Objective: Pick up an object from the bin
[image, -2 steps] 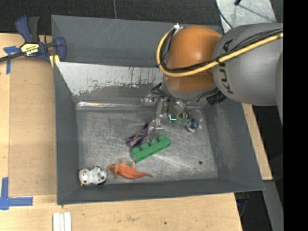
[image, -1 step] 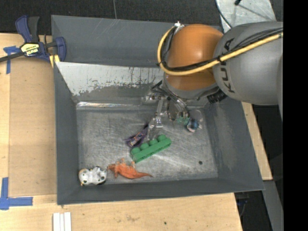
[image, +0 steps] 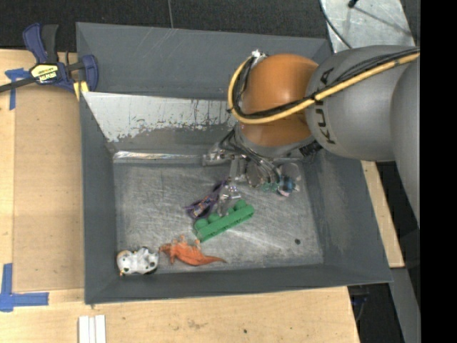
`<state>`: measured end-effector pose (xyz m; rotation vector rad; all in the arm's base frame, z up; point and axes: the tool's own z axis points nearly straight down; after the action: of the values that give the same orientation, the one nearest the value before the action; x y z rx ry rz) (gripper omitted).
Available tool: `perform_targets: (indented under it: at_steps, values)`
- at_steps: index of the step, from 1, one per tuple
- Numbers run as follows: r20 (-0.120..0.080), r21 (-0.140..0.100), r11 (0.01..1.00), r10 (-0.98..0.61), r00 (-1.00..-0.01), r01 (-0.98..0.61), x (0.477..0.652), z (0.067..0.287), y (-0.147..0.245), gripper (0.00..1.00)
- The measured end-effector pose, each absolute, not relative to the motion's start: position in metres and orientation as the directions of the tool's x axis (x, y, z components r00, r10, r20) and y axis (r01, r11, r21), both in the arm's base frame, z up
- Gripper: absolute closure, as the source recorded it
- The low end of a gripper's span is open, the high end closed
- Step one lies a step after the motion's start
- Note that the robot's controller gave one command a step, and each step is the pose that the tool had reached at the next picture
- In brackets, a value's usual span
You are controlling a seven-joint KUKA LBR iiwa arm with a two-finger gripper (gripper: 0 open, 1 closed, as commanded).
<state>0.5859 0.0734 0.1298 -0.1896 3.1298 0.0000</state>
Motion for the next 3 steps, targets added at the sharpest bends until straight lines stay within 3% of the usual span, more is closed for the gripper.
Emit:
perform_targets:
  at_steps: [1,3]
  values:
    - [-0.018,0.012,0.990,-0.140,-0.990,-0.140,0.5828,0.0874,0.0593,0.00]
    - [-0.021,0.010,0.990,-0.144,-0.989,-0.144,0.5826,0.0888,0.0602,0.00]
